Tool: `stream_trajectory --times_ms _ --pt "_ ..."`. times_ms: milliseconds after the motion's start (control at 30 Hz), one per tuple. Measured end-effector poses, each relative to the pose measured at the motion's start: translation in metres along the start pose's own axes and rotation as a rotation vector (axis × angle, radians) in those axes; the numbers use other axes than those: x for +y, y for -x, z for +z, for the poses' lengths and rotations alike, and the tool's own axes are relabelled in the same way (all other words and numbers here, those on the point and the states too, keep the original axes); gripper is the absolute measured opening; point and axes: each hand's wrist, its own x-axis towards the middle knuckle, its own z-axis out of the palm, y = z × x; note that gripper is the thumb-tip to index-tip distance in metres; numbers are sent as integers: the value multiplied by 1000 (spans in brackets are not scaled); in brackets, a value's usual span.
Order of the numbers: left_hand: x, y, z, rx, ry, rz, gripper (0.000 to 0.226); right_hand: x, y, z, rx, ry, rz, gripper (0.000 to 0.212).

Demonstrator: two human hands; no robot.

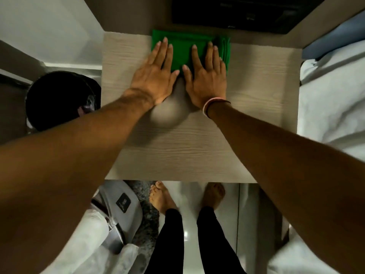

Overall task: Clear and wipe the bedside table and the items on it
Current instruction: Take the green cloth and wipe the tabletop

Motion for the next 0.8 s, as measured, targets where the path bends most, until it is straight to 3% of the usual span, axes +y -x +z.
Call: stream_trajectory --times_ms 200,333,500,633,800 --pt "-3 88 38 117 47 -62 65 -18 85 27 61 -67 -84 59" --pt "-5 192 75 227 -50 -27 58 -43 189 59 0 -78 -63 61" --pt "-17 295 108 81 -45 -99 62 -78 293 89 -98 -36 -74 65" --pt "-20 292 108 82 -37 -167 61 -93 281 90 -95 -37 -71 63" --pt "-31 221 83 213 5 -356 59 -98 177 67 -61 -110 -269 58"
